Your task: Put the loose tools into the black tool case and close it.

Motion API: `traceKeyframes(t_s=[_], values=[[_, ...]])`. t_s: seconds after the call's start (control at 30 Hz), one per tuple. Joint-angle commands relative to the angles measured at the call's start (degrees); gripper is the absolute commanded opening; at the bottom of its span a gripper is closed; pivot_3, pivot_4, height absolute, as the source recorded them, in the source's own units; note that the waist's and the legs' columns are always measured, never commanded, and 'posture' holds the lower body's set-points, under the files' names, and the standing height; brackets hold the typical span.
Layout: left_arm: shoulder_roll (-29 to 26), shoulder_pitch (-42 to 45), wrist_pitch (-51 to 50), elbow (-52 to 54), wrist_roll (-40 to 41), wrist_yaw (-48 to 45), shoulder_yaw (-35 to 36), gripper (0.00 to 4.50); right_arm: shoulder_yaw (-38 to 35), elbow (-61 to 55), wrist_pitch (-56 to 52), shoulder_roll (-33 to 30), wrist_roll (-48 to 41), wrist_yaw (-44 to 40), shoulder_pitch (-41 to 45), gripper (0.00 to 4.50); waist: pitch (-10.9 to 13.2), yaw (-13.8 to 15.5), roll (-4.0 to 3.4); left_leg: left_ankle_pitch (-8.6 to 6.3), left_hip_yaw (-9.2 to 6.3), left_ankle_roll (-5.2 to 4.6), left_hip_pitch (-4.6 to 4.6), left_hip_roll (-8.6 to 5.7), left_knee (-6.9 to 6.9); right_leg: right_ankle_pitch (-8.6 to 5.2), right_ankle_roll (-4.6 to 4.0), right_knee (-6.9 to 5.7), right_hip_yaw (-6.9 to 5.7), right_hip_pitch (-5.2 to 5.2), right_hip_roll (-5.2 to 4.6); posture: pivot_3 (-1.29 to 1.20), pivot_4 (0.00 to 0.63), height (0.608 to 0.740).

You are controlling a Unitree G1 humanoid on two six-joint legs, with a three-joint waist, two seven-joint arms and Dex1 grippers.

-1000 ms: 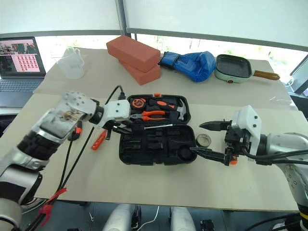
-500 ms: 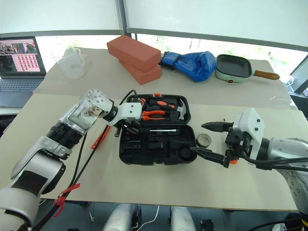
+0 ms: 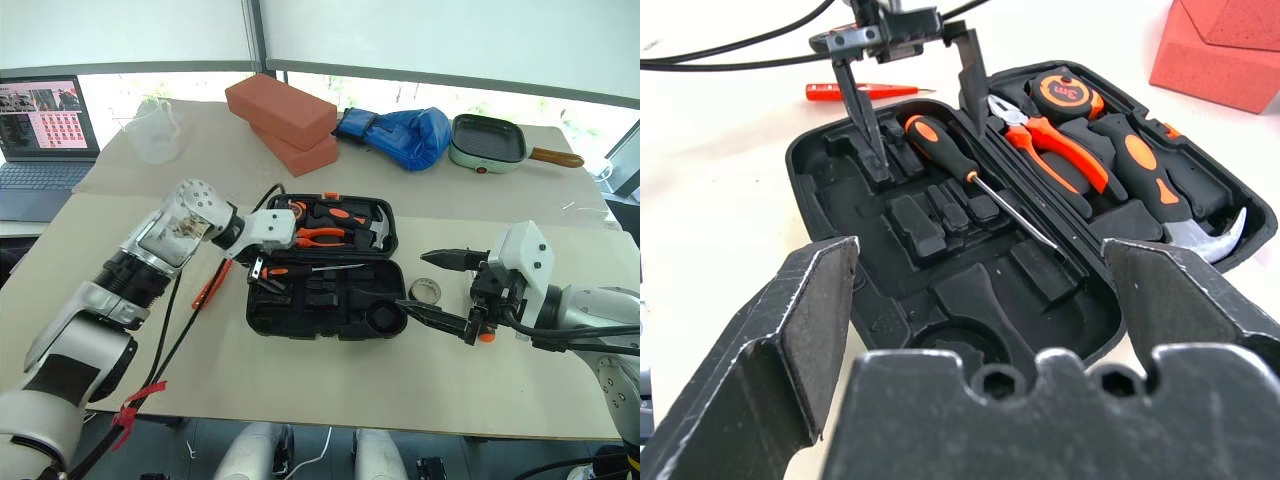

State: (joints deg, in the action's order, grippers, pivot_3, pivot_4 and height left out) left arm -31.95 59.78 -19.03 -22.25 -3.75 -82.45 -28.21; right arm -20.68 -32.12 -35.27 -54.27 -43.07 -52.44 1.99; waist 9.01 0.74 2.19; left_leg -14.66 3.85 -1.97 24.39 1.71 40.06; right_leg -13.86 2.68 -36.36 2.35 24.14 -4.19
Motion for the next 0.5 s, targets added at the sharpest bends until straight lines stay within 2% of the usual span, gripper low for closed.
traceKeyframes(t_s=[0.03,0.2,0.23,0.43,0.5], values=[[0.7,3.0,-1.7,2.3,1.6,-1.0,2.4,4.21,-1.0,-0.6,0.5,0.0,-0.7,-0.1,1.1,4.50,0.0,0.0,0.00,0.00,0.00,0.00,0.00,0.00,0.00,0.00,0.00,0.00,0.00,0.00,0.00,0.00,0.150,0.738],[3.1,3.4,2.8,-4.0,-1.1,2.1,1.2,2.72,-0.1,0.3,1.2,0.1,0.6,-0.4,1.1,4.50,0.0,0.0,-0.01,0.00,0.00,0.00,-0.02,-0.01,0.00,0.00,0.00,-0.01,0.00,-0.02,0.00,0.00,0.150,0.738],[3.5,3.4,3.7,-5.3,-1.6,2.7,1.0,2.23,-0.1,0.4,1.3,0.1,0.8,-0.3,1.1,4.50,0.0,0.0,-0.01,0.00,0.00,0.00,-0.03,-0.01,0.00,0.00,0.00,-0.01,0.00,-0.02,0.00,0.00,0.150,0.738],[5.3,3.5,7.5,-10.0,-3.2,3.5,1.0,0.03,-0.5,0.1,1.0,0.4,0.8,0.0,0.6,4.50,0.0,0.0,-0.01,0.00,0.00,0.00,0.00,-0.01,0.02,0.00,0.00,-0.05,0.01,0.01,0.00,0.00,0.150,0.738],[5.4,3.5,8.1,-10.4,-3.3,3.1,1.1,0.03,-0.9,-0.2,0.8,0.5,0.7,0.1,0.3,4.50,0.0,0.0,-0.01,0.00,0.00,0.00,0.00,-0.01,0.02,0.00,0.00,-0.06,0.01,0.02,0.00,0.00,0.150,0.738]])
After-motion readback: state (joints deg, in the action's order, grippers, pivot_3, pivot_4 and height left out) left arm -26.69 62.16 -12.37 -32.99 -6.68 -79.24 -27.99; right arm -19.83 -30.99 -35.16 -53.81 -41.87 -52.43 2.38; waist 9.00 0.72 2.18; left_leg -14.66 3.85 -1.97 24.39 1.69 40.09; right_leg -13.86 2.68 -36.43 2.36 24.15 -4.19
